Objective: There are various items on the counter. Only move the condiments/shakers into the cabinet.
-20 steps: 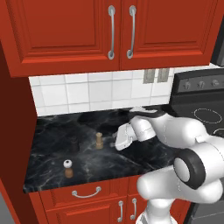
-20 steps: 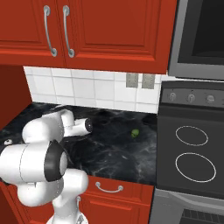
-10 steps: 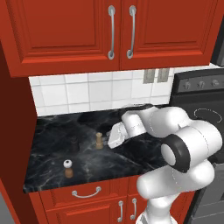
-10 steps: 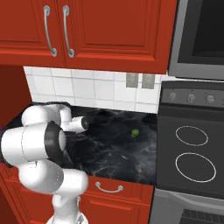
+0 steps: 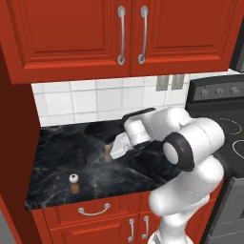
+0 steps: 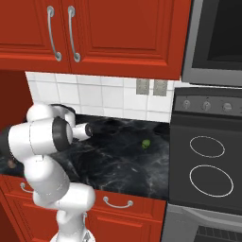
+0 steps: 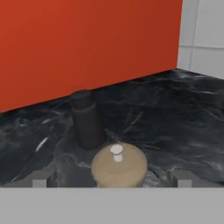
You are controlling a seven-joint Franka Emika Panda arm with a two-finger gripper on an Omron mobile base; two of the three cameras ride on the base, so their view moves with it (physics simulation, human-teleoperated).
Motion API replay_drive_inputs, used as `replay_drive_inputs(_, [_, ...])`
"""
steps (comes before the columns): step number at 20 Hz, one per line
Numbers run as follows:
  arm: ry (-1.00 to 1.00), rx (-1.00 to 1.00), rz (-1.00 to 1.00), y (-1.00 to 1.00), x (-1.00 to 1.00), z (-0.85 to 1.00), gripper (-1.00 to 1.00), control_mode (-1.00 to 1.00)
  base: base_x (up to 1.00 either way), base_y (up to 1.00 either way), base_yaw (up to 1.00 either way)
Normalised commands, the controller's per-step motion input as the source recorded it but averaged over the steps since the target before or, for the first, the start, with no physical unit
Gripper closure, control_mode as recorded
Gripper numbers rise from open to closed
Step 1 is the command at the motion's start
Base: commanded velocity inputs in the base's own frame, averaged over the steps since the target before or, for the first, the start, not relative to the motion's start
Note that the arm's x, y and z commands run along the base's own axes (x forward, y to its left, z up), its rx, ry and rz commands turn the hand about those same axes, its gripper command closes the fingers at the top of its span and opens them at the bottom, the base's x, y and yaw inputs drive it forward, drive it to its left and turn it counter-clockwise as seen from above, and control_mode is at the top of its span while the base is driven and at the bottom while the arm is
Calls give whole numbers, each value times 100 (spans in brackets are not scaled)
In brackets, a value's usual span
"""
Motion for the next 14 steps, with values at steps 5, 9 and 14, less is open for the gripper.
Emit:
replay_drive_inputs(5, [3,0,0,30,34,-14,-100,-100,0,0,0])
replay_drive_inputs(9, [0,0,0,8,14,-6,100,-100,0,0,0])
replay_drive_inputs(14, [1,-1,0,0,0,0,100,-100,0,0,0])
